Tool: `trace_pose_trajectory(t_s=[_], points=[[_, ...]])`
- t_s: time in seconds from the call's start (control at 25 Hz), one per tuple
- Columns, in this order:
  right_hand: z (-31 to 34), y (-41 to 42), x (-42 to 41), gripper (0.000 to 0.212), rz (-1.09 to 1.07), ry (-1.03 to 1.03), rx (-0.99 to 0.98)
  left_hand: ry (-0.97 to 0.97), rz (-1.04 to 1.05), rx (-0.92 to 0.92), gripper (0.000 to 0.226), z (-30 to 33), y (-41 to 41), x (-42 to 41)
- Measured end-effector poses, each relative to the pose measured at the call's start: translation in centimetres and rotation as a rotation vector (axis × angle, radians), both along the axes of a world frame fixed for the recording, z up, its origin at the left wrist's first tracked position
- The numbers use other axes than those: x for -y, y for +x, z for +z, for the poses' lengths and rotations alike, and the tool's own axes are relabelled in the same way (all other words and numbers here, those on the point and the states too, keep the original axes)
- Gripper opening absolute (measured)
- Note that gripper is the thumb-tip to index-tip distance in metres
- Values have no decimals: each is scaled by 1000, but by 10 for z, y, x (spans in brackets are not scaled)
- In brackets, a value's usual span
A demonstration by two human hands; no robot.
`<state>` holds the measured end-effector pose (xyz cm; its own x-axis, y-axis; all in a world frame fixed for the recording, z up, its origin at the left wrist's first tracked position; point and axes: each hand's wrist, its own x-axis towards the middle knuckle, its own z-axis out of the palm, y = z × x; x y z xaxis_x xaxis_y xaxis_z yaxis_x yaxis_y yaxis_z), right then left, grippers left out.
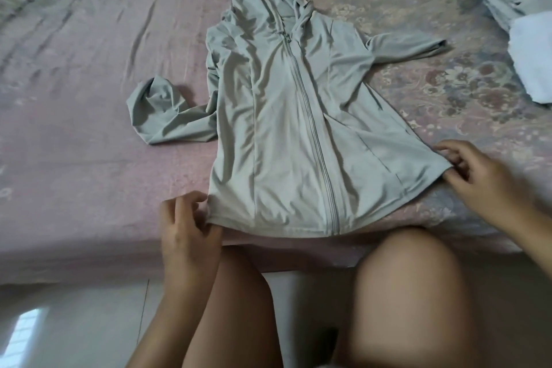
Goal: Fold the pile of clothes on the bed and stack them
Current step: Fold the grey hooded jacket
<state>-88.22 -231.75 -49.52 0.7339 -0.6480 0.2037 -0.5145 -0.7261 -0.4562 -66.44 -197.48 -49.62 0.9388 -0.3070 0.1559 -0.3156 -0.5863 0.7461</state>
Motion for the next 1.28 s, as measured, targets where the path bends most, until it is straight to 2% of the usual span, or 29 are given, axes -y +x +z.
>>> trace_pose_trajectory(t_s=[0.08,0.16,0.24,0.32,0.36,0.44,0.48,0.56,0.68,0.8,0.88,1.0,1.08,1.12,1.2,1.28], points=[[1,4,-8,31,31,9,-14,-63,21,-117,28,1,-5,4],[3,4,-10,30,-52,78,71,-186,5,-249,30,5,-1,2],[5,-2,2,42,-160,198,217,-315,23,-257,31,11,9,-7],[7,-11,15,46,-206,258,212,-380,71,-200,40,10,20,-18],[7,-16,19,45,-186,236,142,-353,70,-152,47,6,23,-23],[8,-21,16,36,-106,115,-29,-142,-19,8,61,-4,20,-28],[10,-22,11,28,-47,43,-53,-48,-70,85,61,-8,18,-30],[9,-26,11,21,35,-50,-29,39,-196,190,44,-10,18,-33],[0,-34,28,31,100,-182,-38,49,-460,264,12,-4,26,-40],[-6,-37,36,30,238,-530,-89,-41,-490,167,10,0,33,-41],[-5,-34,33,25,303,-643,-90,-105,-472,145,10,0,31,-36],[6,-30,24,22,153,-620,-51,-138,-470,125,16,1,29,-30],[10,-32,19,32,-9,-459,-5,-149,-488,115,18,3,25,-29],[10,-34,20,40,-23,-360,22,-157,-495,117,16,6,23,-28],[7,-37,24,51,63,-288,40,-157,-488,133,7,10,20,-27],[2,-36,28,45,208,-467,-28,-116,-486,180,6,13,21,-24]])
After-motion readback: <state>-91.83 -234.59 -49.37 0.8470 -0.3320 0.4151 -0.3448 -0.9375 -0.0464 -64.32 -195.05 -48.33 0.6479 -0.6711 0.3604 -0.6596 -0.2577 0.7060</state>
